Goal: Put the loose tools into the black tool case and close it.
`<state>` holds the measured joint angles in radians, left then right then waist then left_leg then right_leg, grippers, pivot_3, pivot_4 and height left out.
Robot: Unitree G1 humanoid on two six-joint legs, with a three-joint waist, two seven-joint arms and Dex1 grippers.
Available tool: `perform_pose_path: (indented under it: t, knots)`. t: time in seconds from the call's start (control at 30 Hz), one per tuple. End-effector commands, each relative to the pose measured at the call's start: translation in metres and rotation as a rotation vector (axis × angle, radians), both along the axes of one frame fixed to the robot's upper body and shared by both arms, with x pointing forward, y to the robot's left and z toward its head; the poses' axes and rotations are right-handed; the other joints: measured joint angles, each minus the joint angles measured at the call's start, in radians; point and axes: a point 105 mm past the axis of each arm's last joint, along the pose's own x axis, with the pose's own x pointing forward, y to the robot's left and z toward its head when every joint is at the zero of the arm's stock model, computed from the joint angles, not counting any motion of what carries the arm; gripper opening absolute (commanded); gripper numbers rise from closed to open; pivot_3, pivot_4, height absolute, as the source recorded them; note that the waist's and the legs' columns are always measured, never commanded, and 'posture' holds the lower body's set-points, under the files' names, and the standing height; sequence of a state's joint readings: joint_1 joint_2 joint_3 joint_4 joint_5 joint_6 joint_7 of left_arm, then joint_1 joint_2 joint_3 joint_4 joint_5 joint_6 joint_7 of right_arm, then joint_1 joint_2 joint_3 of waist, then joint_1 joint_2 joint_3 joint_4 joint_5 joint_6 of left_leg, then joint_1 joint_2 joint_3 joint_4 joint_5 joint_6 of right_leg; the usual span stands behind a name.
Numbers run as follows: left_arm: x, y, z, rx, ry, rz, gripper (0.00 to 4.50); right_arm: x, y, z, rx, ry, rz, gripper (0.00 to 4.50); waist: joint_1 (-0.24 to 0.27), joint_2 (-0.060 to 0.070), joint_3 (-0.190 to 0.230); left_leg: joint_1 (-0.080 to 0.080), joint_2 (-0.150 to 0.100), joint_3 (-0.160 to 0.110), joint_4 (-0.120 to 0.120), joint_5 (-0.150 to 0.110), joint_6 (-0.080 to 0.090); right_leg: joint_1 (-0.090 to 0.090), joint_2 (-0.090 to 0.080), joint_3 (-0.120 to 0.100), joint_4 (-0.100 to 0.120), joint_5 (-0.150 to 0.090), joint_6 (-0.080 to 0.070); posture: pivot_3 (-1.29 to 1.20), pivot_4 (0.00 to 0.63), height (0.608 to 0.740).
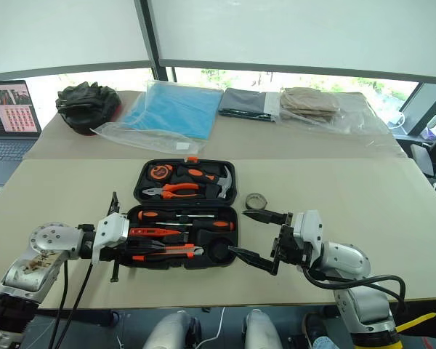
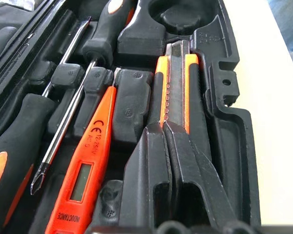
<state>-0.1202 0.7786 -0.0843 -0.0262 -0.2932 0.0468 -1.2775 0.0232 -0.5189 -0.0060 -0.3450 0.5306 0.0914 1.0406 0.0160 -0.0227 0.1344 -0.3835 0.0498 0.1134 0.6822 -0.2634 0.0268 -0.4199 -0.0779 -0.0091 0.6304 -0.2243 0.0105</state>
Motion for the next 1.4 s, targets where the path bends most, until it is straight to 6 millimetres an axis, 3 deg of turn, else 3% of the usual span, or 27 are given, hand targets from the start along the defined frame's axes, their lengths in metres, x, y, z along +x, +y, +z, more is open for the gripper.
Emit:
perform_pose_path:
  t: [0.03, 0.1, 0.23, 0.4, 0.53, 0.67, 0.77, 0.93, 1.1, 1.23, 1.4]
  knots:
    - [0.004, 0.01, 0.005, -0.121, -0.041, 0.112, 0.61, -0.003, -0.012, 0.014, -0.01, -0.075, -0.058, 4.5, 0.001, 0.0, 0.0, 0.0, 0.0, 0.0, 0.0, 0.0, 0.0, 0.0, 0.0, 0.0, 0.0, 0.0, 0.0, 0.0, 0.15, 0.74]
    - [0.008, 0.02, 0.02, -0.187, -0.127, 0.189, 1.17, -0.004, -0.022, 0.016, -0.013, -0.079, -0.104, 4.5, -0.003, -0.001, 0.0, -0.002, 0.001, 0.0, 0.0, 0.0, 0.0, -0.002, 0.0, 0.0, 0.0, 0.0, 0.0, 0.0, 0.15, 0.74]
    - [-0.004, 0.043, 0.043, -0.297, -0.168, 0.28, 2.73, -0.008, -0.045, 0.012, -0.056, -0.071, -0.19, 4.5, -0.011, -0.002, 0.001, -0.003, 0.001, 0.0, -0.001, 0.0, 0.0, -0.003, 0.001, 0.0, 0.0, 0.0, -0.001, 0.0, 0.15, 0.74]
    - [-0.025, 0.081, 0.05, -0.269, -0.113, 0.375, 4.48, -0.017, -0.069, 0.002, -0.074, -0.033, -0.286, 4.5, -0.01, -0.003, 0.001, -0.003, 0.002, -0.001, -0.002, 0.0, 0.0, -0.003, 0.0, 0.0, -0.001, -0.001, -0.001, 0.0, 0.15, 0.74]
    - [-0.03, 0.093, 0.049, -0.194, -0.126, 0.364, 4.48, -0.022, -0.07, -0.005, -0.099, -0.023, -0.274, 4.5, -0.004, -0.002, 0.002, -0.002, 0.002, 0.0, -0.001, 0.0, 0.0, -0.003, 0.0, 0.0, -0.001, -0.006, -0.001, 0.0, 0.15, 0.74]
    - [-0.021, 0.072, 0.054, -0.199, -0.14, 0.277, 4.48, -0.02, -0.062, 0.003, -0.085, -0.06, -0.241, 4.5, 0.0, -0.003, 0.002, -0.002, 0.002, 0.0, -0.001, 0.0, 0.0, -0.003, -0.001, -0.001, -0.001, -0.008, -0.001, 0.0, 0.15, 0.74]
    - [-0.018, 0.05, 0.052, -0.168, -0.14, 0.174, 3.77, -0.021, -0.048, 0.014, -0.07, -0.1, -0.181, 4.5, -0.002, -0.003, 0.002, -0.002, 0.001, 0.0, -0.001, 0.0, 0.0, -0.002, -0.001, 0.0, -0.001, -0.006, -0.002, 0.0, 0.15, 0.74]
    - [-0.014, 0.008, 0.033, -0.077, -0.104, 0.006, 1.91, -0.024, -0.022, 0.025, -0.047, -0.122, -0.072, 4.5, -0.006, -0.003, 0.002, -0.003, 0.001, 0.0, -0.002, -0.001, -0.001, -0.003, 0.001, 0.0, -0.001, -0.001, -0.002, 0.0, 0.15, 0.74]
    - [-0.013, -0.007, 0.01, 0.002, -0.073, -0.057, 0.01, -0.02, -0.013, 0.031, -0.033, -0.133, -0.05, 4.5, -0.006, -0.003, 0.002, -0.003, 0.0, 0.0, -0.002, -0.001, -0.001, -0.004, 0.002, 0.0, -0.002, -0.001, -0.002, 0.0, 0.15, 0.74]
    - [-0.008, -0.011, -0.006, 0.074, -0.048, -0.049, 0.01, -0.019, -0.012, 0.03, -0.033, -0.13, -0.044, 4.5, 0.0, -0.003, 0.002, -0.003, 0.0, -0.001, -0.002, -0.001, 0.0, -0.003, 0.001, -0.001, -0.002, -0.001, -0.002, 0.0, 0.15, 0.74]
    - [-0.014, -0.017, -0.007, 0.066, -0.005, -0.093, 0.01, -0.018, -0.012, 0.028, -0.029, -0.126, -0.053, 4.5, -0.002, -0.003, 0.002, -0.002, 0.0, 0.0, -0.001, -0.001, 0.0, -0.002, 0.0, 0.0, -0.002, -0.001, -0.001, 0.0, 0.15, 0.74]
